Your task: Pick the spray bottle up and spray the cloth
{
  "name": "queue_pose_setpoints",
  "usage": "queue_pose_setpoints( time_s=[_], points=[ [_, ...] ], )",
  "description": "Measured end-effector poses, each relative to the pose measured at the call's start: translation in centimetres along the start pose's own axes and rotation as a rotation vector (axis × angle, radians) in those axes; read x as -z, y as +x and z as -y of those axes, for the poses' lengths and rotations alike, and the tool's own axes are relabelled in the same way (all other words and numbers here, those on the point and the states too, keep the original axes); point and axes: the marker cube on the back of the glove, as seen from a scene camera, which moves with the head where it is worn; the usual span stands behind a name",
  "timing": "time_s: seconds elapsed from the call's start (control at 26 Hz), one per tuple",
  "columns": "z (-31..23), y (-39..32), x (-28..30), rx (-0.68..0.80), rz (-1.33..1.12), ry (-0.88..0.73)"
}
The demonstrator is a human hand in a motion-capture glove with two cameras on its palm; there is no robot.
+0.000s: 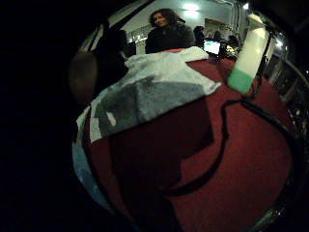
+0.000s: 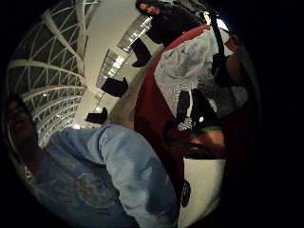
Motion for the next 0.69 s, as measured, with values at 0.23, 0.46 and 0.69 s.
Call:
queue_pose_setpoints(
  time_s=[0.23,0.46,0.69],
  points=[
    [0.5,2.5,3.2,-0.139,0.157,0.123],
    [1.2,6.4,5.0,-0.257,0.277,0.137],
    [2.0,8.9,5.0,-0.326,0.292,0.232]
  ],
)
